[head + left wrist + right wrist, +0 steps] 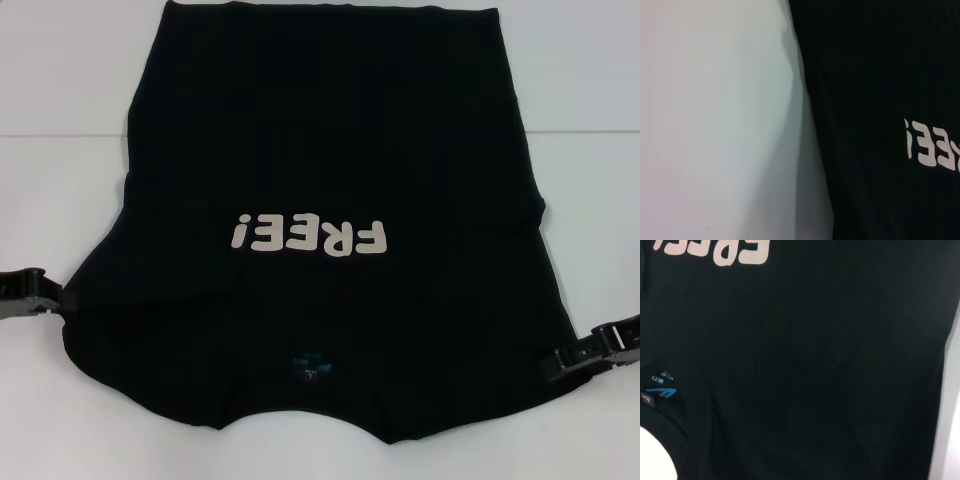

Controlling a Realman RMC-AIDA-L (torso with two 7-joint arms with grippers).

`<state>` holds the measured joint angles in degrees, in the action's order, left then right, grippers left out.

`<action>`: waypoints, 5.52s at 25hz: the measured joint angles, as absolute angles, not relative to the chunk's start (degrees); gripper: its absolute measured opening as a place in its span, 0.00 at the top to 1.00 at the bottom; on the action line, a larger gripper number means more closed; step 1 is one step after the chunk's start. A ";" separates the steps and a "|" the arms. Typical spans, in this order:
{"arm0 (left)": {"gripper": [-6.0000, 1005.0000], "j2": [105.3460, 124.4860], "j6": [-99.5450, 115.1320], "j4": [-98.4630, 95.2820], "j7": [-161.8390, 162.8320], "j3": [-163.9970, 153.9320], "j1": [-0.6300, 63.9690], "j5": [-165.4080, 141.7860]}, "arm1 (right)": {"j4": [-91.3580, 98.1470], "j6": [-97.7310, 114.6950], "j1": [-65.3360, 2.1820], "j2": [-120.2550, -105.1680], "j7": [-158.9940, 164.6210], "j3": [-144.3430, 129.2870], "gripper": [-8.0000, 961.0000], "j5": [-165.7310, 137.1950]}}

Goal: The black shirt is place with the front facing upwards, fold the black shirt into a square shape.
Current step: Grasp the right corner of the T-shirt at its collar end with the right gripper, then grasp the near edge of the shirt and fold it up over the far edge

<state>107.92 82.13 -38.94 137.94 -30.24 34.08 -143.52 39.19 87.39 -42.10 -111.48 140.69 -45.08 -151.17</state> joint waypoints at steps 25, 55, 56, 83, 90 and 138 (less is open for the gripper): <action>0.96 108.09 82.54 -38.93 137.54 -30.23 34.04 -143.52 | 39.20 86.83 -42.40 -112.68 140.62 -46.60 0.07 -151.17; 0.95 108.09 82.68 -38.93 137.34 -30.23 34.02 -143.52 | 39.64 85.91 -44.33 -114.73 139.70 -47.94 0.07 -151.12; 0.95 108.09 82.82 -38.94 137.30 -30.23 34.05 -143.52 | 39.77 85.81 -44.45 -114.76 139.75 -48.59 0.07 -151.22; 0.94 108.10 83.05 -38.90 134.81 -30.23 34.04 -142.46 | 39.80 84.30 -46.64 -114.92 141.90 -50.33 0.93 -152.83; 0.94 108.09 83.64 -38.88 134.20 -30.23 33.91 -142.11 | 39.95 84.99 -46.67 -114.37 140.59 -50.30 0.93 -152.72; 0.93 105.99 106.51 -33.21 132.43 -18.37 34.17 -143.27 | 38.00 104.39 -39.76 -109.35 128.37 -29.55 0.93 -146.60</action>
